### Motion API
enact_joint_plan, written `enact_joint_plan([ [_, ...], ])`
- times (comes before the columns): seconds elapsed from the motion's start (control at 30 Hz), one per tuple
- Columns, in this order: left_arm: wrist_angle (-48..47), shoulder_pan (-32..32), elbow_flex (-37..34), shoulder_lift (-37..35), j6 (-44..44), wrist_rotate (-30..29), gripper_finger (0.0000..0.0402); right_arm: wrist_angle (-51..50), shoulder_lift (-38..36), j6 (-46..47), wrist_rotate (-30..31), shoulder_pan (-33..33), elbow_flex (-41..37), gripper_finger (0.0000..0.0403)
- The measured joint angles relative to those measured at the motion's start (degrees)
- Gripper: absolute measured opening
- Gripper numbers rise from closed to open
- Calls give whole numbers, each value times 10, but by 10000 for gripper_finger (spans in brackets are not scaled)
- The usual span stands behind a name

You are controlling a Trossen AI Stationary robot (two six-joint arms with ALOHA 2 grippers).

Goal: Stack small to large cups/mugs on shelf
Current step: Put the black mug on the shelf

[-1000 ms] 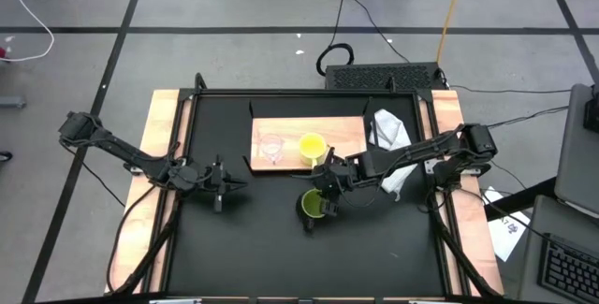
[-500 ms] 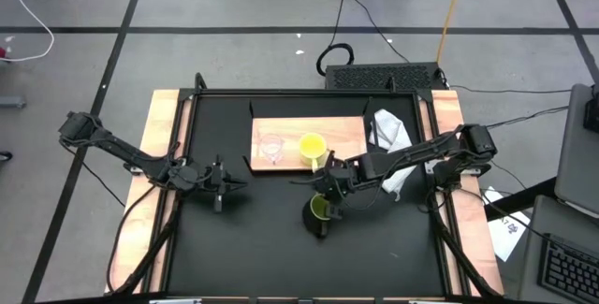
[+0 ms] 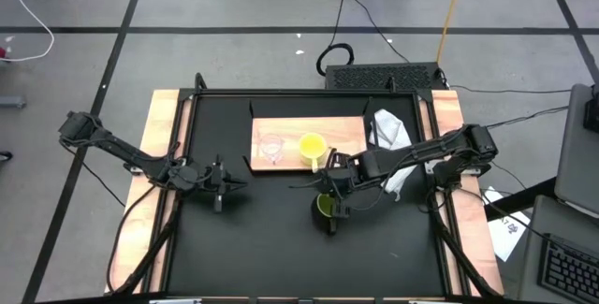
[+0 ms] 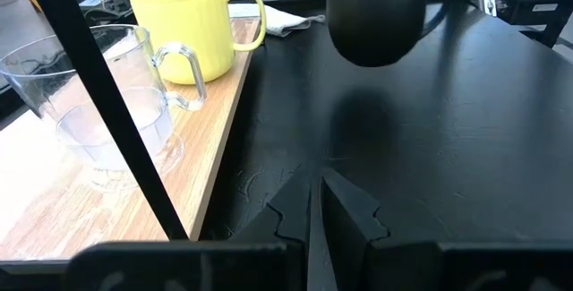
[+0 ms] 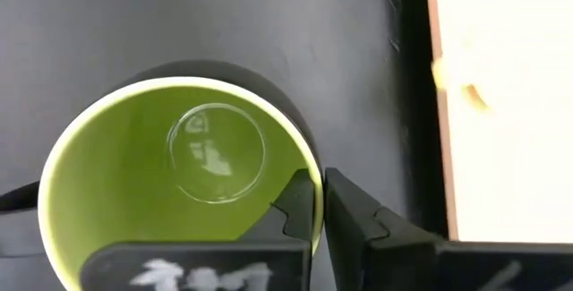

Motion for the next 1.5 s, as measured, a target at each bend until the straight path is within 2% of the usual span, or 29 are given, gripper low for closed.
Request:
enact_joint_plan([
  [0.23,0,0,0,0,0,0,33,-50,0,1,27,-8,4,2],
  [0.5,0,0,0,0,-2,0,33,-81,-9,-46,28,-38,4,4],
  [0.9,-1,0,0,0,-3,0,33,-86,-82,-111,29,-104,4,3],
  [1.1,-1,0,0,0,-2,0,33,-136,-94,-151,28,-151,4,3],
  [1.5,-3,0,0,0,2,-1,33,-116,-95,-197,26,-229,4,3],
])
